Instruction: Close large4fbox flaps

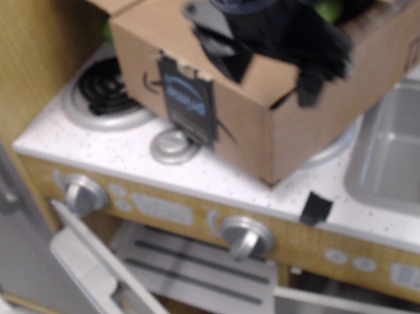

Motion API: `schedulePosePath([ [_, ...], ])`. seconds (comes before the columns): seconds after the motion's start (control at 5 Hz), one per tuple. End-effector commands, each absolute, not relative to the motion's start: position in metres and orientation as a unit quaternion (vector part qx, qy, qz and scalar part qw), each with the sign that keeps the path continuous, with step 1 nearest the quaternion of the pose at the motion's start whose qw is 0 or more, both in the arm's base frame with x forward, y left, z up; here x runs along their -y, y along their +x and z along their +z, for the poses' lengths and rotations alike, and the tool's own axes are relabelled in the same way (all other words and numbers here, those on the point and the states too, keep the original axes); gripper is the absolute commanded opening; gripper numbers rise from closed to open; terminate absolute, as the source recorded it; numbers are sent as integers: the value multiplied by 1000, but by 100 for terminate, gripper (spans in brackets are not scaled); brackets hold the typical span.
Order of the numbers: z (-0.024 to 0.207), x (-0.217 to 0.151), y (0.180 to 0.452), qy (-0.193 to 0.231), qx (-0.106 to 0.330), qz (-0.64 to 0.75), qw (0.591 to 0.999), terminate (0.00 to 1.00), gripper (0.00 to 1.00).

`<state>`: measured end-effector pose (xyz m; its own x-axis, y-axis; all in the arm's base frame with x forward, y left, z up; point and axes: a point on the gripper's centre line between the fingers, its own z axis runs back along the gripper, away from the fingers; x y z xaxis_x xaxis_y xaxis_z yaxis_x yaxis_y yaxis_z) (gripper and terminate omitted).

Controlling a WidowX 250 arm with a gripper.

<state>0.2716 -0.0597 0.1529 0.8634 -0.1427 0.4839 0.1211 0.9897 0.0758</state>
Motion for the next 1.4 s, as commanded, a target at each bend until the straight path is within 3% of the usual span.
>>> schedulePosePath([
  [0.0,189,36,294,41,279,-109,953,0,100],
  [1.0,143,0,318,55,305,-173,935,0,100],
  [1.2,133,-7,318,83,317,-195,924,100,100],
])
